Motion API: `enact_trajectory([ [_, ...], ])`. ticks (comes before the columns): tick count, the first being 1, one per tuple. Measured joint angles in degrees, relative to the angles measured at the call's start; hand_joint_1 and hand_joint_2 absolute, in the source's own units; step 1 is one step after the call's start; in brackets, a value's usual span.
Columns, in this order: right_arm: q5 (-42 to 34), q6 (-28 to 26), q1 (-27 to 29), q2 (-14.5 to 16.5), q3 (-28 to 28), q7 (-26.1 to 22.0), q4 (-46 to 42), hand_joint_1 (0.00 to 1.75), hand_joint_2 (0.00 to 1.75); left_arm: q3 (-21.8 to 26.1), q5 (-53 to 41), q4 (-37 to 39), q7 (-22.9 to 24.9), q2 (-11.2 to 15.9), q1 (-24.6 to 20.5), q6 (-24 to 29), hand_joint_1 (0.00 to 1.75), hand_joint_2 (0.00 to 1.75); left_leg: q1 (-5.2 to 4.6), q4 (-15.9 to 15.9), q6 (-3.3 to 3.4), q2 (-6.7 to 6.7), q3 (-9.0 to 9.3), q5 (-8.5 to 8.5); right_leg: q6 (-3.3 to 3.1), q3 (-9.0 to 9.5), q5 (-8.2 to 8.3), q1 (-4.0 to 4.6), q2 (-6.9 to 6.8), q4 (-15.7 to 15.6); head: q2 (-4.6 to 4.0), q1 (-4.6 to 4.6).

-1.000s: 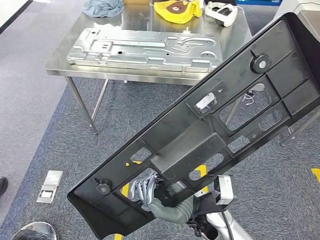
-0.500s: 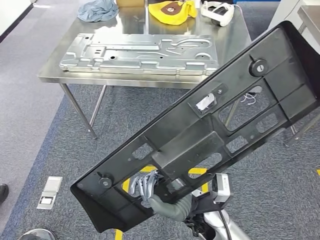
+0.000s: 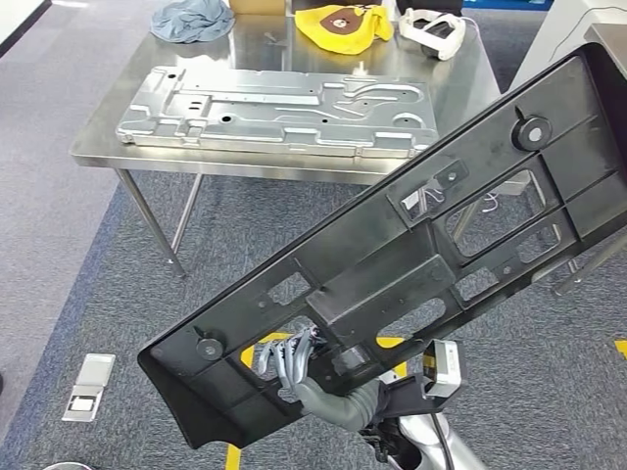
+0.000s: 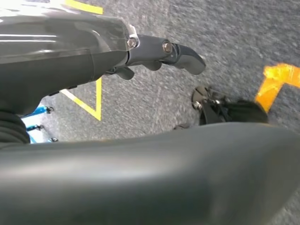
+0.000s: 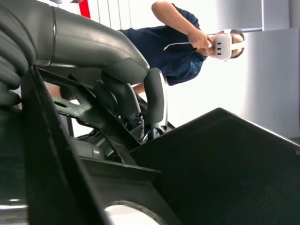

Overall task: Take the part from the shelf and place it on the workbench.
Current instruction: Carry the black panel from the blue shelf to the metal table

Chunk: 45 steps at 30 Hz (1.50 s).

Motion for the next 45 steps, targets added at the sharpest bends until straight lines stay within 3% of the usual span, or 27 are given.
enact_trajectory([
  [2, -0.03, 0.02, 0.24, -0.03, -0.07, 0.08, 0.07, 1.75, 1.75, -0.01, -0.01, 0.0, -0.01, -0.02, 0.02, 0.0, 0.0, 1.75, 0.02, -0.11, 0.11, 0.23, 0.77, -0.58, 0.26, -4.47, -2.25, 0.01, -0.01, 7.2, 0.0, 0.02],
  [3, -0.04, -0.05, 0.46, -0.04, -0.12, 0.26, 0.11, 1.75, 1.75, 0.0, -0.01, 0.0, 0.0, -0.03, 0.04, 0.01, 0.0, 1.75, 0.02, -0.1, 0.03, 0.29, 1.23, -0.97, 0.37, -6.23, -2.28, 0.0, -0.03, 9.48, 0.0, 0.02],
  [4, -0.04, -0.14, 0.65, -0.05, -0.19, 0.55, 0.14, 1.75, 1.75, 0.0, -0.01, 0.0, 0.02, -0.03, 0.07, 0.02, 0.0, 1.75, 0.02, -0.1, -0.09, 0.33, 1.81, -1.4, 0.43, -7.03, -1.09, 0.01, -0.09, 9.76, 0.0, 0.01],
  [7, -0.05, -0.38, 0.88, -0.05, -0.43, 1.18, 0.19, 1.75, 1.75, 0.01, -0.01, 0.0, 0.04, -0.04, 0.09, 0.05, 0.0, 1.75, -0.03, -0.1, -0.59, 0.35, 3.83, -2.81, 0.08, -4.44, 6.03, 0.15, -0.56, 1.04, 0.0, 0.0],
  [8, -0.06, -0.37, 0.85, -0.04, -0.48, 1.2, 0.23, 1.75, 1.75, 0.01, -0.01, 0.0, 0.04, -0.05, 0.05, 0.06, 0.0, 1.75, -0.08, -0.08, -0.83, 0.35, 4.18, -3.17, -0.21, -3.36, 7.14, 0.29, -0.73, -1.64, 0.0, 0.02],
  [10, -0.16, -0.24, 0.79, -0.03, -0.54, 1.26, 0.36, 1.75, 1.75, 0.01, -0.03, 0.0, 0.12, -0.05, -0.02, 0.08, 0.0, 1.75, -0.14, -0.17, -1.26, 0.44, 4.25, -3.51, -0.9, -2.58, 6.81, 0.62, -0.76, -3.53, 0.0, 0.06],
  [13, -0.81, 0.1, 0.71, 0.02, -0.56, 2.04, 0.61, 1.75, 1.75, 0.01, -0.2, 0.0, 0.25, -0.05, -0.12, 0.09, 0.0, 1.75, -0.1, 0.12, -2.0, 0.57, 4.37, -4.2, -1.79, -1.99, 6.21, 0.34, -0.46, -4.44, 0.0, 0.04],
  [15, -1.5, 0.53, 0.51, 0.1, -0.55, 2.85, 0.91, 1.75, 1.75, 0.03, -0.33, 0.0, 0.25, -0.05, -0.18, 0.1, 0.0, 1.75, 0.07, 4.37, -2.61, 0.48, 2.38, -6.25, -2.4, -1.32, 5.87, 0.03, -0.51, -4.73, 0.0, -0.06],
  [17, -2.07, 0.96, 0.36, 0.16, -0.54, 3.21, 1.37, 1.75, 1.75, 0.06, -0.47, 0.0, 0.25, -0.04, -0.13, 0.19, 0.0, 1.75, 0.27, 12.08, -3.03, 0.44, -2.17, -8.8, -2.77, -0.81, 5.34, 0.03, -0.49, -4.74, 0.0, -0.14],
  [18, -2.24, 1.06, 0.35, 0.17, -0.54, 3.25, 1.61, 1.75, 1.75, 0.08, -0.58, 0.0, 0.25, -0.03, -0.03, 0.24, 0.0, 1.75, 0.32, 14.93, -3.13, 0.43, -4.2, -9.16, -2.79, -0.48, 5.05, 0.04, -0.41, -4.74, 0.0, -0.14],
  [19, -2.34, 1.15, 0.34, 0.17, -0.54, 3.25, 1.85, 1.75, 1.75, 0.09, -0.69, 0.0, 0.25, -0.02, 0.08, 0.27, 0.0, 1.75, 0.34, 15.85, -3.15, 0.43, -5.37, -8.32, -2.74, -0.04, 4.71, 0.04, -0.3, -4.74, 0.0, -0.14],
  [20, -2.39, 1.24, 0.3, 0.19, -0.54, 3.27, 2.05, 1.75, 1.75, 0.09, -0.82, 0.0, 0.25, 0.01, 0.17, 0.27, 0.0, 1.75, 0.34, 14.45, -3.06, 0.43, -5.43, -6.27, -2.65, 0.55, 4.32, 0.04, -0.17, -4.74, 0.0, -0.14],
  [22, -2.39, 1.41, 0.01, 0.28, -0.5, 3.46, 2.37, 1.75, 1.75, 0.1, -0.95, 0.0, 0.23, 0.11, 0.25, 0.26, 0.0, 1.75, 0.27, 7.96, -2.6, 0.33, -3.53, -1.1, -2.36, 1.84, 3.44, 0.04, -0.01, -4.81, 0.0, -0.13],
  [23, -2.37, 1.51, -0.25, 0.34, -0.46, 3.67, 2.49, 1.75, 1.75, 0.1, -0.96, 0.0, 0.22, 0.19, 0.25, 0.26, 0.0, 1.75, 0.11, 5.24, -2.29, 0.23, -2.55, 0.53, -2.15, 2.25, 3.1, 0.06, 0.08, -4.84, 0.0, -0.12],
  [24, -2.36, 1.6, -0.49, 0.41, -0.43, 3.86, 2.57, 1.75, 1.75, 0.11, -0.95, 0.0, 0.2, 0.24, 0.23, 0.26, 0.0, 1.75, -0.06, 3.55, -1.98, 0.13, -1.93, 1.08, -1.9, 2.41, 2.86, 0.06, 0.14, -4.89, 0.0, -0.12],
  [26, -2.34, 1.71, -0.85, 0.5, -0.38, 4.04, 2.65, 1.75, 1.75, 0.12, -0.95, 0.0, 0.16, 0.36, 0.1, 0.26, 0.0, 1.75, -0.36, 2.42, -1.42, 0.03, -1.52, 0.17, -1.27, 2.27, 2.65, 0.07, 0.19, -5.06, 0.0, -0.17],
  [29, -2.35, 1.7, -1.29, 0.56, -0.31, 3.96, 2.62, 1.75, 1.75, 0.12, -0.97, 0.0, 0.02, 0.54, 0.04, 0.18, 0.0, 1.75, 0.2, 0.8, -0.87, 0.1, -0.32, -0.61, -0.39, 2.02, 1.47, 0.14, -0.01, -3.87, 0.0, -0.17],
  [30, -2.35, 1.67, -1.44, 0.56, -0.26, 3.96, 2.63, 1.75, 1.75, 0.12, -0.97, 0.0, -0.03, 0.56, 0.04, 0.13, 0.0, 1.75, 0.39, 0.41, -0.68, 0.14, 0.22, -0.72, -0.23, 0.98, 0.38, 0.15, -0.05, -1.6, 0.0, -0.16],
  [32, -2.34, 1.63, -1.6, 0.54, -0.12, 3.97, 2.81, 1.75, 1.75, 0.12, -0.98, 0.0, -0.09, 0.58, -0.03, 0.03, 0.0, 1.75, 0.39, 0.26, -0.39, 0.18, 0.99, -1.23, -0.02, -3.2, -2.14, 0.13, -0.11, 5.6, 0.0, -0.14],
  [33, -2.34, 1.61, -1.59, 0.52, -0.03, 3.98, 2.95, 1.75, 1.75, 0.12, -0.99, 0.0, -0.11, 0.58, -0.03, 0.02, 0.0, 1.75, 0.39, 0.26, -0.36, 0.19, 1.4, -1.58, 0.1, -5.37, -2.67, 0.1, -0.14, 8.79, 0.0, -0.14],
  [34, -2.34, 1.6, -1.57, 0.52, 0.06, 3.98, 3.09, 1.75, 1.75, 0.13, -1.01, 0.0, -0.13, 0.58, 0.0, 0.01, 0.0, 1.75, 0.4, 0.26, -0.38, 0.18, 1.9, -1.97, 0.18, -6.8, -2.09, 0.09, -0.18, 10.32, 0.0, -0.14],
  [35, -2.35, 1.58, -1.57, 0.52, 0.14, 3.98, 3.2, 1.75, 1.75, 0.13, -1.03, 0.0, -0.14, 0.58, 0.03, 0.0, 0.0, 1.75, 0.42, 0.27, -0.46, 0.17, 2.5, -2.39, 0.23, -7.22, -0.35, 0.08, -0.23, 9.72, 0.0, -0.14],
  [37, -2.36, 1.58, -1.6, 0.52, 0.24, 3.98, 3.31, 1.75, 1.75, 0.14, -1.08, 0.0, -0.17, 0.58, 0.09, -0.01, 0.0, 1.75, 0.48, 0.24, -0.74, 0.11, 3.87, -3.38, 0.13, -5.51, 4.79, 0.11, -0.41, 3.65, 0.0, -0.14],
  [38, -2.35, 1.58, -1.65, 0.52, 0.29, 3.98, 3.36, 1.75, 1.75, 0.15, -1.08, 0.0, -0.19, 0.58, 0.05, -0.02, 0.0, 1.75, 0.43, 0.25, -1.01, 0.07, 4.37, -3.84, 0.03, -4.5, 6.56, 0.25, -0.51, 0.67, -0.01, -0.15],
  [40, -2.34, 1.53, -1.74, 0.54, 0.37, 3.98, 3.42, 1.75, 1.75, 0.16, -1.11, 0.0, -0.24, 0.58, -0.13, -0.04, 0.0, 1.75, 0.32, 0.21, -1.6, 0.07, 4.6, -4.37, -0.45, -3.27, 6.87, 0.49, -0.56, -2.6, -0.01, -0.16],
  [43, -2.33, 1.39, -1.78, 0.6, 0.41, 3.92, 3.42, 1.75, 1.75, 0.19, -1.14, 0.0, -0.3, 0.58, -0.35, -0.03, 0.0, 1.75, 0.25, 0.1, -2.21, 0.24, 4.72, -4.78, -1.35, -2.72, 5.9, 0.36, -0.29, -3.63, -0.02, -0.19],
  [45, -2.32, 1.33, -1.9, 0.71, 0.42, 3.89, 3.37, 1.75, 1.75, 0.2, -1.14, 0.0, -0.35, 0.57, -0.46, -0.01, 0.0, 1.75, 0.3, 3.13, -2.75, 0.24, 3.48, -6.29, -1.99, -2.0, 5.48, 0.03, -0.37, -3.92, -0.02, -0.25],
])
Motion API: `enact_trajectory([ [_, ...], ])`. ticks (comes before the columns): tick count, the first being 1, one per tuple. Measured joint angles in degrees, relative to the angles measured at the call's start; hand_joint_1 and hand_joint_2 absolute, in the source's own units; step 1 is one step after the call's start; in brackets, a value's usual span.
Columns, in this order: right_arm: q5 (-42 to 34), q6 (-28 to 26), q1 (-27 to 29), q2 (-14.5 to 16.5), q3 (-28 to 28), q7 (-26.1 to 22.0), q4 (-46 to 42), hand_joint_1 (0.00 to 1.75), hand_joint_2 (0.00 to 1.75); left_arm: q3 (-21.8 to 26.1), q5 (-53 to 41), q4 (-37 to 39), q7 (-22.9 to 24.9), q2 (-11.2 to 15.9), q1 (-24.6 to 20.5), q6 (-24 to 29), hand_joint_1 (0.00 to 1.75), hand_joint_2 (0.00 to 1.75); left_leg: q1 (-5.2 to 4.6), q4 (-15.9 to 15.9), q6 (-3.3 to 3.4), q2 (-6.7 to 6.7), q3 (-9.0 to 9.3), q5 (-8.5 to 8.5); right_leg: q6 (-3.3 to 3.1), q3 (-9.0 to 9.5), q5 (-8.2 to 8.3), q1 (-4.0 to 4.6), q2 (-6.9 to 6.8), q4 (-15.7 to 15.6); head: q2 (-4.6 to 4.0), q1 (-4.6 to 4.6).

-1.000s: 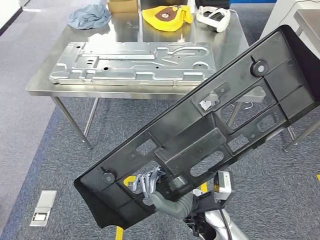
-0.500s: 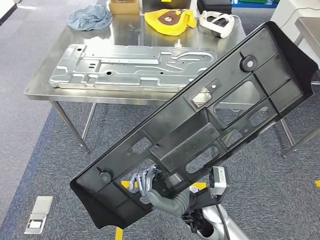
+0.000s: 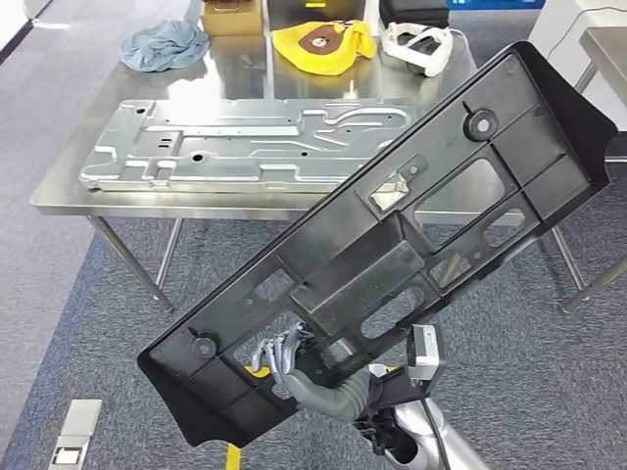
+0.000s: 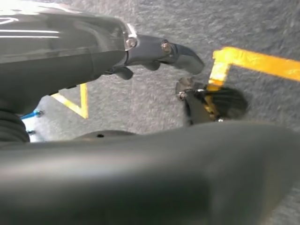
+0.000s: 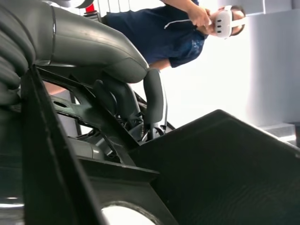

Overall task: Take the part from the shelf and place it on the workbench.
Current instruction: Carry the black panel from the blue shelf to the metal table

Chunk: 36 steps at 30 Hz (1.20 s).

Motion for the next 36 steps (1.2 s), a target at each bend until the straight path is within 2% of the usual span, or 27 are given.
enact_trajectory([
  [1, 0.02, -0.02, -0.04, 0.05, 0.01, -0.01, -0.01, 1.75, 1.75, 0.02, 0.0, 0.0, -0.03, 0.0, -0.01, 0.01, 0.0, 1.75, 0.05, 3.25, -0.22, -0.02, -1.75, -1.23, -0.26, 0.34, -0.26, -0.07, -0.07, -0.06, 0.0, -0.03],
  [3, 0.04, -0.06, 0.0, 0.09, 0.01, -0.02, -0.01, 1.75, 1.75, 0.11, 0.0, 0.0, -0.07, 0.01, 0.1, 0.01, 0.0, 1.75, 0.11, 10.58, -0.43, -0.03, -6.4, -3.21, -0.54, 0.94, -0.86, -0.07, -0.08, -0.07, 0.0, -0.05],
  [4, 0.07, -0.08, 0.07, 0.09, 0.02, -0.02, 0.0, 1.75, 1.75, 0.15, 0.0, 0.0, -0.08, 0.01, 0.21, 0.0, 0.0, 1.75, 0.11, 12.59, -0.42, -0.03, -8.13, -3.0, -0.56, 1.34, -1.19, -0.06, 0.0, -0.07, 0.0, -0.04],
  [5, 0.09, -0.1, 0.12, 0.09, 0.03, -0.02, 0.0, 1.75, 1.75, 0.2, 0.0, 0.0, -0.09, 0.01, 0.32, -0.04, 0.0, 1.75, 0.09, 12.58, -0.31, -0.03, -8.93, -1.61, -0.54, 1.88, -1.57, -0.06, 0.12, -0.07, 0.0, -0.04],
  [7, 0.17, -0.12, 0.12, 0.09, 0.05, -0.02, -0.01, 1.75, 1.75, 0.29, -0.01, 0.0, -0.14, -0.01, 0.43, -0.23, 0.0, 1.75, 0.0, 7.25, 0.22, -0.08, -7.93, 3.6, -0.39, 3.23, -2.47, -0.03, 0.32, -0.09, 0.01, -0.04],
  [8, 0.21, -0.11, 0.06, 0.09, 0.05, -0.02, -0.01, 1.75, 1.75, 0.34, -0.02, 0.0, -0.17, -0.01, 0.43, -0.34, 0.0, 1.75, -0.17, 4.48, 0.55, -0.16, -7.06, 5.72, -0.23, 3.77, -2.88, 0.0, 0.38, -0.15, 0.01, -0.03],
  [9, 0.26, -0.11, -0.02, 0.08, 0.07, -0.02, 0.0, 1.75, 1.75, 0.4, -0.02, 0.0, -0.22, -0.03, 0.43, -0.45, 0.0, 1.75, -0.38, 2.32, 0.9, -0.24, -6.34, 6.95, 0.02, 4.09, -3.18, 0.0, 0.45, -0.2, 0.01, -0.03],
  [10, 0.28, -0.11, -0.1, 0.08, 0.09, -0.02, 0.0, 1.75, 1.75, 0.44, -0.02, 0.0, -0.24, -0.05, 0.39, -0.52, 0.0, 1.75, -0.6, 1.28, 1.18, -0.31, -5.95, 7.1, 0.31, 4.2, -3.37, -0.03, 0.51, -0.31, 0.02, -0.05],
  [12, 0.33, -0.11, -0.21, 0.07, 0.11, -0.02, -0.05, 1.75, 1.75, 0.5, -0.03, 0.0, -0.27, -0.1, 0.29, -0.6, 0.0, 1.75, -0.78, 0.06, 1.61, -0.34, -5.41, 6.1, 1.02, 4.19, -3.53, -0.03, 0.55, -0.66, 0.01, -0.09],
  [14, 0.37, -0.16, -0.24, 0.03, 0.13, -0.01, -0.22, 1.75, 1.75, 0.54, -0.07, 0.0, -0.29, -0.17, 0.27, -0.6, 0.0, 1.75, -0.44, -1.4, 1.9, -0.29, -4.48, 5.42, 1.58, 4.25, -4.06, 0.01, 0.37, -0.4, 0.0, -0.07],
  [15, 0.44, -0.21, -0.25, -0.01, 0.16, -0.01, -0.31, 1.75, 1.75, 0.56, -0.08, 0.0, -0.3, -0.21, 0.27, -0.57, 0.0, 1.75, -0.23, -1.97, 2.05, -0.26, -3.94, 5.28, 1.78, 3.69, -4.78, 0.05, 0.29, 1.0, 0.0, -0.03],
  [16, 0.57, -0.33, -0.18, -0.08, 0.19, -0.01, -0.38, 1.75, 1.75, 0.58, -0.09, 0.0, -0.29, -0.28, 0.3, -0.5, 0.0, 1.75, -0.08, -2.28, 2.2, -0.23, -3.44, 5.14, 1.9, 2.36, -5.91, 0.02, 0.23, 3.61, 0.01, 0.0],
  [18, 0.96, -0.62, 0.33, -0.38, 0.27, -0.03, -0.42, 1.75, 1.75, 0.63, -0.1, 0.0, -0.24, -0.42, 0.38, -0.23, 0.0, 1.75, -0.04, -2.39, 2.4, -0.22, -2.59, 4.55, 2.14, -2.03, -8.17, 0.02, 0.17, 10.88, 0.01, 0.04],
  [19, 1.13, -0.8, 0.75, -0.59, 0.32, -0.06, -0.42, 1.75, 1.75, 0.64, -0.13, 0.0, -0.16, -0.49, 0.47, -0.08, 0.0, 1.75, -0.04, -2.39, 2.43, -0.22, -2.09, 4.15, 2.25, -3.93, -8.29, 0.02, 0.16, 13.44, 0.01, 0.04],
  [20, 1.29, -0.97, 1.19, -0.8, 0.38, -0.17, -0.45, 1.75, 1.75, 0.66, -0.24, 0.0, -0.04, -0.56, 0.58, 0.08, 0.0, 1.75, -0.04, -2.39, 2.41, -0.23, -1.5, 3.73, 2.31, -4.95, -7.23, 0.02, 0.15, 14.09, 0.01, 0.04],
  [21, 1.47, -1.15, 1.56, -1.0, 0.45, -0.39, -0.5, 1.75, 1.75, 0.67, -0.4, 0.0, 0.1, -0.61, 0.68, 0.22, 0.0, 1.75, -0.03, -2.39, 2.36, -0.25, -0.8, 3.26, 2.31, -4.91, -4.98, 0.02, 0.13, 12.44, 0.01, 0.04],
  [23, 1.9, -1.56, 1.98, -1.44, 0.6, -0.87, -0.73, 1.75, 1.75, 0.69, -0.85, 0.0, 0.37, -0.74, 0.77, 0.44, 0.0, 1.75, -0.05, -2.44, 2.08, -0.25, 0.59, 2.26, 2.07, -3.04, -0.09, 0.12, 0.0, 6.02, 0.01, 0.03],
  [24, 2.08, -1.7, 2.08, -1.66, 0.66, -1.02, -0.87, 1.75, 1.75, 0.7, -0.98, 0.0, 0.43, -0.79, 0.73, 0.5, 0.0, 1.75, -0.08, -2.45, 1.82, -0.27, 1.01, 1.85, 1.87, -2.05, 1.21, 0.25, -0.07, 3.33, 0.01, 0.04],
  [25, 2.22, -1.81, 2.14, -1.85, 0.7, -1.06, -0.98, 1.75, 1.75, 0.71, -1.05, 0.0, 0.47, -0.84, 0.66, 0.51, 0.0, 1.75, -0.1, -2.48, 1.56, -0.26, 1.16, 1.56, 1.6, -1.43, 1.39, 0.41, -0.09, 1.78, 0.0, 0.06],
  [27, 2.34, -1.89, 2.25, -2.05, 0.74, -1.06, -1.21, 1.75, 1.75, 0.73, -1.05, 0.0, 0.47, -0.92, 0.51, 0.52, 0.0, 1.75, -0.12, -2.71, 1.03, -0.2, 1.23, 1.32, 1.07, -0.95, 0.5, 0.64, 0.05, 0.85, 0.0, 0.12],
  [29, 2.47, -1.89, 2.2, -2.11, 0.79, -1.05, -1.5, 1.75, 1.75, 0.73, -1.08, 0.0, 0.41, -1.01, 0.37, 0.48, 0.0, 1.75, -0.11, -2.63, 0.47, -0.12, 1.54, 0.81, 0.5, -0.31, 0.11, 0.32, 0.11, 0.25, 0.0, 0.1],
  [30, 2.54, -1.89, 1.99, -2.1, 0.85, -1.03, -1.61, 1.75, 1.75, 0.74, -1.1, 0.0, 0.36, -1.04, 0.29, 0.4, 0.0, 1.75, -0.09, -1.51, 0.17, -0.12, 1.17, 0.18, 0.18, 0.15, -0.05, 0.12, 0.04, -0.02, 0.0, 0.06],
  [31, 2.61, -1.89, 1.72, -2.06, 0.95, -1.01, -1.68, 1.75, 1.75, 0.75, -1.11, 0.0, 0.33, -1.07, 0.23, 0.28, 0.0, 1.75, -0.03, 0.8, -0.1, -0.13, 0.04, -0.84, -0.11, 0.62, -0.26, -0.06, -0.05, -0.21, 0.0, 0.01],
  [33, 2.67, -1.89, 1.26, -1.98, 1.18, -0.89, -1.68, 1.75, 1.75, 0.79, -1.12, 0.0, 0.29, -1.11, 0.18, 0.05, 0.0, 1.75, 0.1, 8.26, -0.54, -0.13, -4.47, -3.26, -0.46, 1.25, -0.83, -0.07, -0.15, -0.26, 0.0, -0.06],
  [34, 2.67, -1.89, 1.15, -1.95, 1.28, -0.8, -1.65, 1.75, 1.75, 0.82, -1.12, 0.0, 0.3, -1.11, 0.25, 0.0, 0.0, 1.75, 0.15, 11.47, -0.66, -0.13, -6.79, -3.75, -0.5, 1.6, -1.15, -0.06, -0.11, -0.26, 0.0, -0.08],
  [35, 2.66, -1.89, 1.08, -1.9, 1.37, -0.73, -1.58, 1.75, 1.75, 0.84, -1.13, 0.0, 0.3, -1.11, 0.34, -0.01, 0.0, 1.75, 0.16, 13.03, -0.7, -0.13, -8.39, -3.19, -0.5, 2.04, -1.49, -0.06, -0.03, -0.26, 0.0, -0.06],
  [36, 2.63, -1.89, 1.01, -1.83, 1.44, -0.67, -1.5, 1.75, 1.75, 0.85, -1.13, 0.0, 0.31, -1.11, 0.44, -0.01, 0.0, 1.75, 0.16, 12.37, -0.64, -0.13, -8.91, -1.4, -0.45, 2.6, -1.86, -0.06, 0.07, -0.26, 0.0, -0.06],
])
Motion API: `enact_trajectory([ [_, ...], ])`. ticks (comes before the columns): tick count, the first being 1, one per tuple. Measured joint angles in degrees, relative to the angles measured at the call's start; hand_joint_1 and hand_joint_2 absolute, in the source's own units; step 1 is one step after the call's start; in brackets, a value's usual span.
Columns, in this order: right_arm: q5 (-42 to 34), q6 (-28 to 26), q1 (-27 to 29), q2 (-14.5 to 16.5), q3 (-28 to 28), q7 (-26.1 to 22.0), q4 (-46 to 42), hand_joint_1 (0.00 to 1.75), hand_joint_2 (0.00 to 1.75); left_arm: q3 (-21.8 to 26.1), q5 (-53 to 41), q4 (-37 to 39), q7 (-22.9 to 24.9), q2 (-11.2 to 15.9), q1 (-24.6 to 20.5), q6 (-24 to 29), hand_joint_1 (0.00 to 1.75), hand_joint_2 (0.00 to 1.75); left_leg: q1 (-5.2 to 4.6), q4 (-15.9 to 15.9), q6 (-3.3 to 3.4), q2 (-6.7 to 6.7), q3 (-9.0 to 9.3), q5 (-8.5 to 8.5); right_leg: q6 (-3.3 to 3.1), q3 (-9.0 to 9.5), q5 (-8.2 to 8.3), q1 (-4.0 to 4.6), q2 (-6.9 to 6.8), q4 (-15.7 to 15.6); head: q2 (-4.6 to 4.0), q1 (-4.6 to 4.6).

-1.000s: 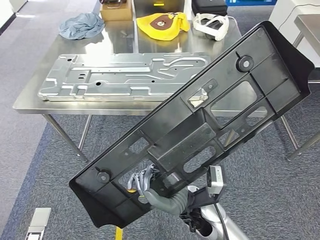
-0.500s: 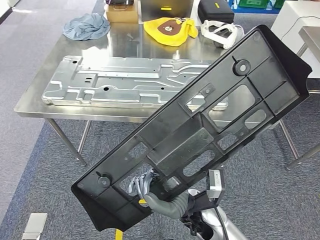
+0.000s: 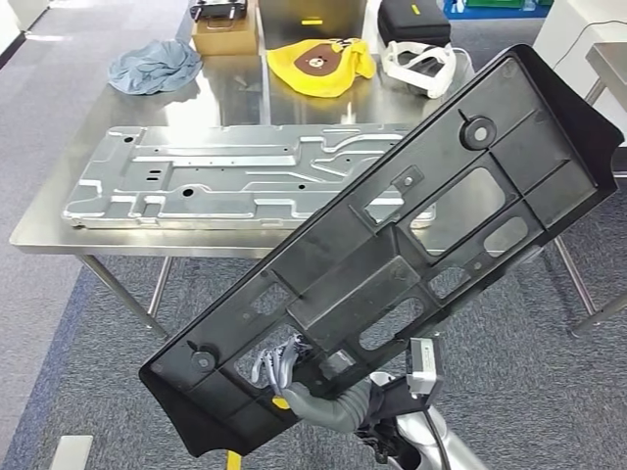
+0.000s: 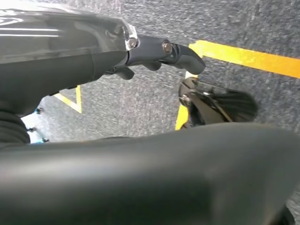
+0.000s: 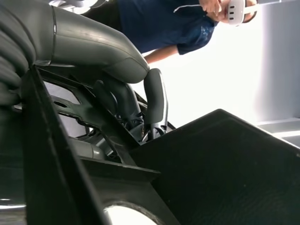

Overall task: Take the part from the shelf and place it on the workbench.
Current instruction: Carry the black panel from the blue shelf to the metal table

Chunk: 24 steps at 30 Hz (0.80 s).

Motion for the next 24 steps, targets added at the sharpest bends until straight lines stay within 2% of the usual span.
enact_trajectory([
  [2, -0.07, 0.0, -0.2, 0.16, 0.07, 0.02, 0.14, 1.75, 1.75, 0.04, -0.01, 0.0, 0.02, 0.01, 0.09, 0.02, 0.0, 1.75, -0.08, -6.08, 0.41, -0.05, 1.43, 5.37, 0.25, 1.39, -0.94, -0.02, 0.13, -0.04, 0.0, 0.01],
  [3, -0.09, -0.01, -0.34, 0.21, 0.08, 0.03, 0.2, 1.75, 1.75, 0.08, -0.01, 0.0, 0.03, 0.01, 0.09, 0.03, 0.0, 1.75, -0.24, -8.97, 0.68, -0.12, 2.36, 7.32, 0.48, 1.93, -1.38, 0.04, 0.15, -0.08, 0.0, 0.02],
  [4, -0.12, -0.01, -0.46, 0.24, 0.09, 0.04, 0.24, 1.75, 1.75, 0.12, -0.01, 0.0, 0.03, 0.01, 0.06, 0.03, 0.0, 1.75, -0.42, -11.19, 0.96, -0.18, 3.17, 8.14, 0.77, 2.22, -1.7, 0.07, 0.18, -0.14, 0.0, 0.02],
  [6, -0.15, -0.02, -0.61, 0.26, 0.11, 0.08, 0.32, 1.75, 1.75, 0.2, -0.03, 0.0, 0.09, 0.0, 0.02, 0.03, 0.0, 1.75, -0.72, -12.52, 1.37, -0.27, 3.7, 7.57, 1.41, 2.28, -1.92, 0.11, 0.21, -0.48, 0.0, 0.02],
  [9, -0.25, 0.01, -0.74, 0.27, 0.14, 0.07, 0.24, 1.75, 1.75, 0.29, -0.28, 0.0, 0.1, 0.01, 0.07, 0.02, 0.0, 1.75, -0.34, -13.9, 2.03, -0.26, 4.79, 7.08, 2.29, 2.5, -2.7, 0.17, 0.1, -0.11, 0.0, 0.07],
  [10, -0.27, 0.02, -0.83, 0.26, 0.14, 0.06, 0.22, 1.75, 1.75, 0.34, -0.44, 0.0, 0.08, 0.01, 0.05, 0.02, 0.0, 1.75, -0.15, -14.33, 2.3, -0.23, 5.33, 7.0, 2.49, 1.72, -3.64, 0.19, 0.06, 1.75, 0.0, 0.09],
  [11, -0.29, 0.03, -0.88, 0.25, 0.14, 0.05, 0.23, 1.75, 1.75, 0.38, -0.59, 0.0, 0.05, -0.01, 0.01, 0.01, 0.0, 1.75, -0.04, -14.56, 2.59, -0.19, 5.78, 6.84, 2.62, 0.1, -4.91, 0.15, 0.03, 4.84, 0.0, 0.11],
  [13, -0.3, 0.04, -0.84, 0.2, 0.15, 0.05, 0.41, 1.75, 1.75, 0.43, -0.75, 0.0, 0.05, -0.04, -0.06, 0.01, 0.0, 1.75, -0.02, -14.62, 2.89, -0.14, 6.46, 6.25, 2.87, -4.58, -6.97, 0.11, 0.03, 12.17, 0.0, 0.13],
  [14, -0.31, 0.04, -0.76, 0.16, 0.16, 0.06, 0.54, 1.75, 1.75, 0.44, -0.75, 0.0, 0.05, -0.06, -0.02, 0.01, 0.0, 1.75, -0.02, -14.62, 2.91, -0.14, 6.92, 5.87, 2.98, -6.36, -6.74, 0.1, 0.02, 14.27, 0.0, 0.13],
  [15, -0.32, 0.04, -0.72, 0.13, 0.16, 0.06, 0.66, 1.75, 1.75, 0.46, -0.74, 0.0, 0.07, -0.06, 0.04, 0.02, 0.0, 1.75, 0.0, -14.62, 2.85, -0.16, 7.51, 5.43, 3.04, -7.19, -5.26, 0.1, 0.0, 14.28, 0.0, 0.13],
  [16, -0.34, 0.04, -0.7, 0.09, 0.16, 0.06, 0.73, 1.75, 1.75, 0.48, -0.72, 0.0, 0.08, -0.06, 0.1, 0.03, 0.0, 1.75, 0.04, -14.61, 2.76, -0.19, 8.2, 4.96, 3.05, -6.95, -2.74, 0.1, -0.02, 12.06, 0.0, 0.13],
  [17, -0.36, 0.04, -0.7, 0.06, 0.16, 0.06, 0.78, 1.75, 1.75, 0.49, -0.69, 0.0, 0.08, -0.06, 0.14, 0.04, 0.0, 1.75, 0.07, -14.62, 2.61, -0.21, 8.9, 4.45, 2.99, -6.02, 0.03, 0.11, -0.08, 8.55, 0.0, 0.13],
  [18, -0.36, 0.03, -0.67, 0.01, 0.16, 0.06, 0.81, 1.75, 1.75, 0.51, -0.69, 0.0, 0.09, -0.06, 0.13, 0.07, 0.0, 1.75, 0.03, -14.62, 2.37, -0.25, 9.44, 3.98, 2.87, -5.05, 2.08, 0.22, -0.14, 5.46, 0.0, 0.12],
  [19, -0.36, 0.02, -0.63, -0.04, 0.16, 0.05, 0.85, 1.75, 1.75, 0.52, -0.69, 0.0, 0.09, -0.07, 0.07, 0.08, 0.0, 1.75, -0.02, -14.6, 2.09, -0.28, 9.71, 3.61, 2.64, -4.19, 3.02, 0.33, -0.19, 2.97, 0.0, 0.14],
  [21, -0.36, -0.04, -0.4, -0.16, 0.15, 0.02, 0.91, 1.75, 1.75, 0.56, -0.7, 0.0, 0.1, -0.07, -0.02, 0.1, 0.0, 1.75, -0.13, -14.8, 1.56, -0.27, 9.82, 3.28, 2.0, -3.66, 2.63, 0.6, -0.14, 1.47, 0.0, 0.15],
  [24, -0.33, -0.09, -0.05, -0.24, 0.14, -0.05, 0.67, 1.75, 1.75, 0.58, -0.7, 0.0, 0.11, -0.1, -0.13, 0.1, 0.0, 1.75, -0.15, -14.57, 0.75, -0.16, 10.13, 2.54, 0.99, -2.95, 2.03, 0.26, -0.04, 0.72, 0.0, 0.13],
])
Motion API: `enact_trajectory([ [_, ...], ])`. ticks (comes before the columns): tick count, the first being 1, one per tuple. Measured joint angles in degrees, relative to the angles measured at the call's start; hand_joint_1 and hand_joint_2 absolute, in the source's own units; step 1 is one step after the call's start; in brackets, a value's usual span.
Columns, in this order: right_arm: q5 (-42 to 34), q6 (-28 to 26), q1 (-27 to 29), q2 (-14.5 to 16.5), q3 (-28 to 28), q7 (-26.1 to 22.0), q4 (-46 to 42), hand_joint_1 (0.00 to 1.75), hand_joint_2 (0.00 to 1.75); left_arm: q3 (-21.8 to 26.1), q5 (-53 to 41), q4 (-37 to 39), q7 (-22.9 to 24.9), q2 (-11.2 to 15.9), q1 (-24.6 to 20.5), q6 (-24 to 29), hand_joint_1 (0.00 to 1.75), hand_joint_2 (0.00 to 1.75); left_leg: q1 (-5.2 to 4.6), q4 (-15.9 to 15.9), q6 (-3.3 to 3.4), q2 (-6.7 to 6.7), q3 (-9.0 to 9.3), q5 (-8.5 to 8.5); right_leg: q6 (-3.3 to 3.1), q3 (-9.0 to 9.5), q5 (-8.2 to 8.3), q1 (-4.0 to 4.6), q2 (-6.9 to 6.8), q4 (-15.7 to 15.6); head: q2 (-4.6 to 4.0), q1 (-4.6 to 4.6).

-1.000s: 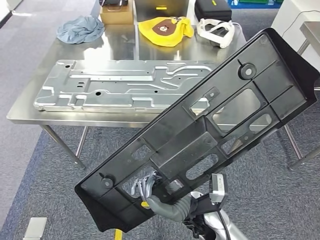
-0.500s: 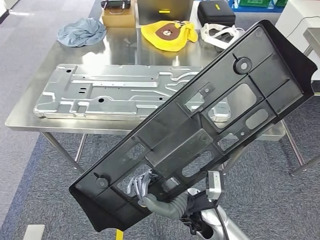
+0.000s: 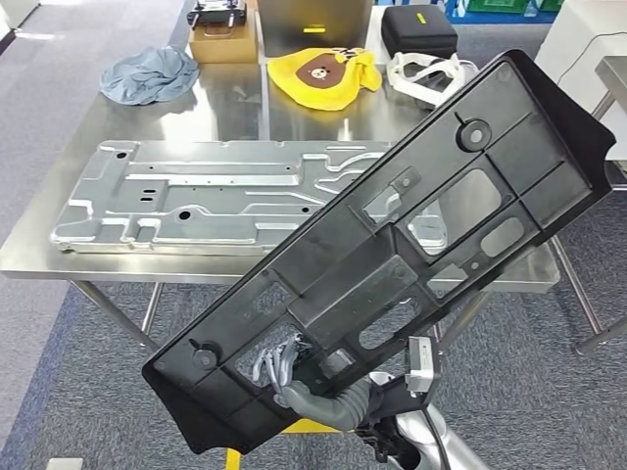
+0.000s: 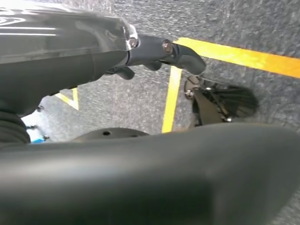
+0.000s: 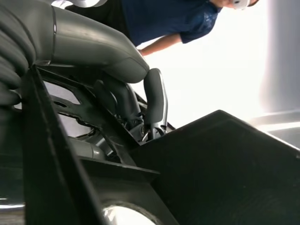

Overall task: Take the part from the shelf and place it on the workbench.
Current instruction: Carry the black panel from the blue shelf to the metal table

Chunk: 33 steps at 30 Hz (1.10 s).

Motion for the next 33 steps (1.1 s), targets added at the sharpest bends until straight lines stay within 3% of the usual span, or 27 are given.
enact_trajectory([
  [2, 0.04, -0.02, 0.03, 0.01, 0.0, -0.01, -0.2, 1.75, 1.75, 0.01, 0.0, 0.0, -0.02, -0.04, -0.1, -0.01, 0.0, 1.75, 0.07, 4.52, -0.5, 0.01, -2.16, -2.05, -0.63, 0.82, -0.41, -0.3, -0.19, -0.33, 0.0, -0.08],
  [4, 0.08, -0.02, 0.14, 0.0, 0.0, -0.02, -0.22, 1.75, 1.75, 0.02, 0.0, 0.0, -0.02, -0.07, -0.03, -0.01, 0.0, 1.75, 0.17, 12.48, -0.82, 0.0, -7.03, -4.54, -0.99, 1.41, -0.99, -0.29, -0.26, -0.37, 0.0, -0.13],
  [5, 0.08, -0.02, 0.24, -0.01, 0.01, -0.02, -0.22, 1.75, 1.75, 0.02, 0.0, 0.0, -0.01, -0.07, 0.09, -0.01, 0.0, 1.75, 0.2, 15.32, -0.88, 0.0, -9.17, -4.77, -1.03, 1.77, -1.32, -0.28, -0.19, -0.37, 0.0, -0.13],
  [6, 0.07, -0.02, 0.31, -0.01, 0.01, -0.03, -0.22, 1.75, 1.75, 0.03, 0.0, 0.0, -0.01, -0.07, 0.21, -0.01, 0.0, 1.75, 0.2, 16.18, -0.85, 0.0, -10.4, -3.81, -1.03, 2.24, -1.67, -0.27, -0.08, -0.37, 0.0, -0.13],
  [7, 0.04, -0.02, 0.35, 0.01, 0.02, -0.04, -0.26, 1.75, 1.75, 0.03, 0.0, 0.0, -0.01, -0.07, 0.31, -0.02, 0.0, 1.75, 0.19, 14.75, -0.71, -0.01, -10.53, -1.67, -0.98, 2.83, -2.06, -0.27, 0.04, -0.37, 0.0, -0.13],
  [9, -0.03, -0.02, 0.36, 0.07, 0.02, -0.07, -0.57, 1.75, 1.75, 0.05, 0.0, 0.0, -0.03, -0.07, 0.36, -0.02, 0.0, 1.75, 0.03, 8.04, -0.11, -0.03, -8.76, 3.74, -0.71, 4.08, -2.97, -0.28, 0.15, -0.42, 0.0, -0.13],
  [10, -0.05, -0.03, 0.33, 0.13, 0.02, -0.07, -0.75, 1.75, 1.75, 0.08, 0.0, 0.0, -0.06, -0.06, 0.34, -0.03, 0.0, 1.75, -0.17, 5.15, 0.26, -0.06, -7.82, 5.39, -0.46, 4.45, -3.35, -0.27, 0.22, -0.43, 0.0, -0.11],
  [11, -0.09, -0.06, 0.31, 0.19, 0.02, -0.07, -0.95, 1.75, 1.75, 0.1, 0.0, 0.0, -0.07, -0.06, 0.3, -0.03, 0.0, 1.75, -0.39, 3.18, 0.58, -0.09, -7.16, 5.92, -0.17, 4.57, -3.62, -0.26, 0.27, -0.47, 0.0, -0.12],
  [13, -0.16, -0.12, 0.29, 0.26, 0.02, -0.06, -1.14, 1.75, 1.75, 0.13, 0.0, 0.0, -0.07, -0.07, 0.27, -0.04, 0.0, 1.75, -0.67, 2.04, 0.95, -0.12, -6.78, 5.17, 0.48, 4.54, -3.79, -0.28, 0.33, -0.81, 0.0, -0.14],
  [16, -0.26, -0.24, 0.23, 0.28, -0.02, -0.07, -1.51, 1.75, 1.75, 0.14, -0.01, 0.0, -0.08, -0.07, 0.37, -0.03, 0.0, 1.75, -0.14, 0.56, 1.53, -0.07, -5.5, 4.82, 1.33, 4.51, -4.82, -0.24, 0.11, 0.27, 0.0, -0.13],
  [17, -0.27, -0.27, 0.18, 0.27, -0.03, -0.08, -1.61, 1.75, 1.75, 0.15, -0.02, 0.0, -0.1, -0.08, 0.35, -0.03, 0.0, 1.75, 0.05, 0.14, 1.77, -0.04, -4.92, 4.71, 1.48, 3.45, -5.9, -0.21, 0.05, 2.58, 0.0, -0.11],
  [19, -0.27, -0.28, 0.19, 0.24, -0.04, -0.07, -1.61, 1.75, 1.75, 0.15, -0.02, 0.0, -0.13, -0.09, 0.23, -0.04, 0.0, 1.75, 0.08, -0.04, 2.05, -0.01, -4.08, 4.14, 1.66, -0.78, -8.44, -0.19, 0.03, 9.75, 0.0, -0.1],
  [20, -0.27, -0.28, 0.27, 0.22, -0.04, -0.07, -1.59, 1.75, 1.75, 0.16, -0.02, 0.0, -0.13, -0.1, 0.21, -0.05, 0.0, 1.75, 0.08, -0.04, 2.09, -0.01, -3.67, 3.77, 1.76, -2.91, -8.95, -0.2, 0.02, 12.74, 0.0, -0.1],
  [21, -0.27, -0.28, 0.35, 0.2, -0.04, -0.06, -1.58, 1.75, 1.75, 0.16, -0.02, 0.0, -0.13, -0.11, 0.24, -0.06, 0.0, 1.75, 0.1, -0.04, 2.05, -0.03, -3.14, 3.35, 1.83, -4.29, -8.31, -0.2, 0.02, 14.08, 0.0, -0.1],
  [22, -0.27, -0.28, 0.39, 0.2, -0.04, -0.06, -1.57, 1.75, 1.75, 0.16, -0.02, 0.0, -0.12, -0.11, 0.3, -0.06, 0.0, 1.75, 0.12, -0.04, 1.97, -0.06, -2.5, 2.89, 1.86, -4.61, -6.42, -0.2, 0.01, 13.16, 0.0, -0.1],
  [24, -0.27, -0.28, 0.4, 0.19, -0.04, -0.06, -1.57, 1.75, 1.75, 0.16, -0.02, 0.0, -0.12, -0.12, 0.38, -0.05, 0.0, 1.75, 0.19, -0.08, 1.67, -0.11, -1.0, 1.86, 1.7, -2.92, -1.14, -0.17, -0.04, 6.87, 0.0, -0.11],
  [25, -0.27, -0.28, 0.4, 0.19, -0.04, -0.06, -1.58, 1.75, 1.75, 0.16, -0.02, 0.0, -0.13, -0.13, 0.34, -0.05, 0.0, 1.75, 0.15, -0.07, 1.39, -0.15, -0.44, 1.36, 1.55, -1.87, 0.63, -0.04, -0.06, 3.88, 0.0, -0.1],
  [26, -0.26, -0.28, 0.38, 0.19, -0.04, -0.06, -1.58, 1.75, 1.75, 0.16, -0.02, 0.0, -0.13, -0.13, 0.25, -0.06, 0.0, 1.75, 0.1, -0.08, 1.11, -0.17, -0.14, 1.0, 1.27, -1.09, 1.23, 0.08, -0.09, 1.84, 0.0, -0.07],
  [28, -0.26, -0.29, 0.36, 0.19, -0.05, -0.07, -1.61, 1.75, 1.75, 0.17, -0.02, 0.0, -0.12, -0.14, 0.07, -0.07, 0.0, 1.75, -0.01, -0.33, 0.6, -0.13, 0.07, 0.64, 0.66, -0.58, 0.61, 0.34, -0.01, 0.67, 0.0, -0.03],
  [30, -0.27, -0.3, 0.34, 0.23, -0.07, -0.08, -1.65, 1.75, 1.75, 0.17, -0.02, 0.0, -0.12, -0.13, -0.08, -0.07, 0.0, 1.75, 0.0, -0.44, 0.16, -0.06, 0.31, 0.22, 0.01, -0.12, 0.15, 0.08, 0.06, 0.15, 0.0, -0.04],
  [32, -0.27, -0.29, 0.28, 0.27, -0.07, -0.08, -1.75, 1.75, 1.75, 0.17, -0.02, 0.0, -0.13, -0.15, -0.21, -0.08, 0.0, 1.75, 0.04, 2.61, -0.37, -0.05, -1.04, -1.31, -0.59, 0.65, -0.22, -0.26, -0.12, -0.28, 0.0, -0.08],
  [33, -0.27, -0.28, 0.28, 0.27, -0.07, -0.08, -1.81, 1.75, 1.75, 0.17, -0.03, 0.0, -0.14, -0.17, -0.22, -0.08, 0.0, 1.75, 0.09, 6.05, -0.6, -0.06, -2.94, -2.59, -0.82, 0.99, -0.52, -0.27, -0.22, -0.35, 0.0, -0.1],
])
